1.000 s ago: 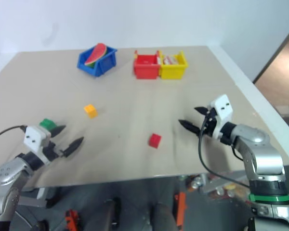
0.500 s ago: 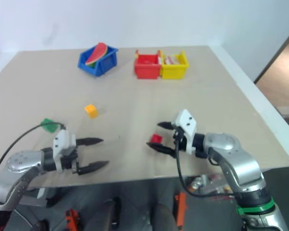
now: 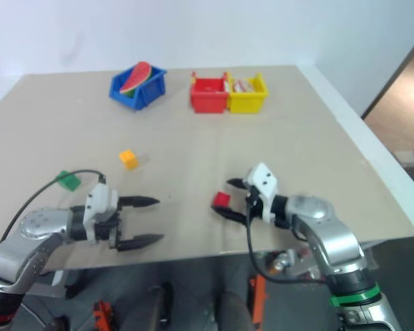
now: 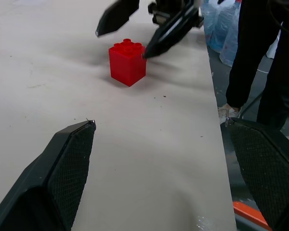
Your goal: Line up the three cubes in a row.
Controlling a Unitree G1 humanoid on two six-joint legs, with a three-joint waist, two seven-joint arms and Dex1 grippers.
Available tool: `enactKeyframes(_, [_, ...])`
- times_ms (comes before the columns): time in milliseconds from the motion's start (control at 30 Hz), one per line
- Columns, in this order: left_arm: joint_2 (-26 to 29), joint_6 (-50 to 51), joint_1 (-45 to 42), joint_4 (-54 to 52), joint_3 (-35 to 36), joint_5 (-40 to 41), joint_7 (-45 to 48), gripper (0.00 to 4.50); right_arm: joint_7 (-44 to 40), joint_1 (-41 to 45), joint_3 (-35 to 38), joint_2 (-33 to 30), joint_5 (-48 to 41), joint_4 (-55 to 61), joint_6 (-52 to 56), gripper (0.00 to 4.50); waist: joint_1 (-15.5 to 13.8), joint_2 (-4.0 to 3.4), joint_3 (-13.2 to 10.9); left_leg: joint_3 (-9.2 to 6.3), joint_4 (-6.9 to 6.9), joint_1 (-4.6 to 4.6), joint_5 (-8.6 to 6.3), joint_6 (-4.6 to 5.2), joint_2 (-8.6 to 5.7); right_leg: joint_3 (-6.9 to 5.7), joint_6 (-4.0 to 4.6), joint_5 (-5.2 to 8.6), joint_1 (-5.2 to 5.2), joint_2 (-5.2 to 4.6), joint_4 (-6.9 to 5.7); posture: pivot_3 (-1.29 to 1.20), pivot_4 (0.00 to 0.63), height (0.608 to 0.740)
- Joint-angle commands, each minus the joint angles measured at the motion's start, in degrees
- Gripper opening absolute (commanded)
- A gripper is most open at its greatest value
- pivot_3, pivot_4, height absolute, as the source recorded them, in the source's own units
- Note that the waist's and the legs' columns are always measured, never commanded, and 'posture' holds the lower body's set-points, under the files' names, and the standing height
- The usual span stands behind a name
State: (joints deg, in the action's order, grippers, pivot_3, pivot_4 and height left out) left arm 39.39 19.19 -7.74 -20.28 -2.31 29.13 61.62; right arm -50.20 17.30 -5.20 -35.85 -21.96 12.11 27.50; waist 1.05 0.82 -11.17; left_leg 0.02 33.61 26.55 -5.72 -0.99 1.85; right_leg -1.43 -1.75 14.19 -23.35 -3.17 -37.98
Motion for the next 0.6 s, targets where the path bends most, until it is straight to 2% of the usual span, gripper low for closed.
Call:
enactKeyframes(33, [0.08, -0.36, 0.05, -1.21, 0.52, 0.00, -0.38, 4.49, -0.51, -0.50, -0.59, 0.67, 1.15, -0.82, -2.22, 4.24, 0.00, 0.00, 0.00, 0.00, 0.00, 0.00, 0.00, 0.00, 0.00, 0.00, 0.00, 0.00, 0.00, 0.00, 0.00, 0.00, 0.150, 0.740])
enactKeyframes(333, [0.47, -0.81, 1.07, -1.93, 1.04, -0.26, -0.92, 4.50, -0.79, -0.48, -1.11, 1.82, 2.34, -3.17, -3.92, 1.26, 0.00, 0.00, 0.00, 0.00, 0.02, 0.00, 0.00, 0.00, 0.01, 0.01, 0.00, -0.02, 0.00, 0.00, 0.00, 0.00, 0.150, 0.740])
enactKeyframes(500, [0.89, -1.23, 2.27, -2.11, 1.36, -0.31, -0.92, 4.50, -4.33, 4.21, -2.03, 0.76, 2.84, -4.13, -4.50, 1.25, 0.11, 0.00, 0.00, 0.00, 0.02, 0.00, 0.00, 0.00, 0.01, 0.01, 0.00, -0.02, -0.01, 0.01, 0.00, 0.00, 0.150, 0.740])
enactKeyframes(600, [1.20, -1.45, 3.44, -2.06, 1.83, -0.30, -0.89, 4.50, -10.11, 11.67, -5.34, 1.30, 3.58, -8.57, -5.31, 1.25, 0.25, 0.00, 0.00, 0.10, 0.04, -0.05, 0.00, 0.00, 0.07, 0.11, 0.02, -0.14, -0.06, 0.09, 0.00, 0.00, 0.150, 0.740])
